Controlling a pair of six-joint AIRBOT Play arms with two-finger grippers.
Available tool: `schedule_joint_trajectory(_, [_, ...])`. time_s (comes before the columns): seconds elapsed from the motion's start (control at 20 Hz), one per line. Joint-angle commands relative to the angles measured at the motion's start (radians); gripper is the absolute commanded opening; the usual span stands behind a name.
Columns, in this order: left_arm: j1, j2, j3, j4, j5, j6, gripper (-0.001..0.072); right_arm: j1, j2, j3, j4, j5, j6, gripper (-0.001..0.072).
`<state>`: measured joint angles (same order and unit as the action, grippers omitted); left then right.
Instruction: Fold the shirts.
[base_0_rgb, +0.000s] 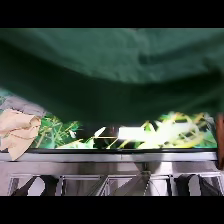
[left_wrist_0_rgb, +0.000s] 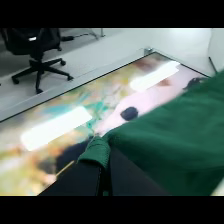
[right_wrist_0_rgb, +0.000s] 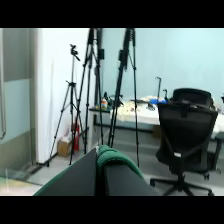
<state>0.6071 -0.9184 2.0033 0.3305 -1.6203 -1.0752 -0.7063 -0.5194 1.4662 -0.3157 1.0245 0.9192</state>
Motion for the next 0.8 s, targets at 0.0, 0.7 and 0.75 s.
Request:
schedule_joint_trajectory(0.0, [-0.061, -0.084, 0.000, -0.049, -0.095, -0.009, 0.0022, -0.045, -0.082, -0.001, -0.039, 0.153, 0.071, 0.0019])
schedule_joint_trajectory(0.7, [-0.430, -0.879, -0.295, 0.337, 0.051, 0.064, 0.0020, 0.387, -0.883, -0.401, 0.051, -0.109, -0.257, 0.0020])
schedule_joint_trajectory(0.75, [-0.430, -0.945, -0.254, 0.336, 0.060, 0.063, 0.0020, 0.394, -0.961, -0.377, 0.100, -0.134, -0.284, 0.0019])
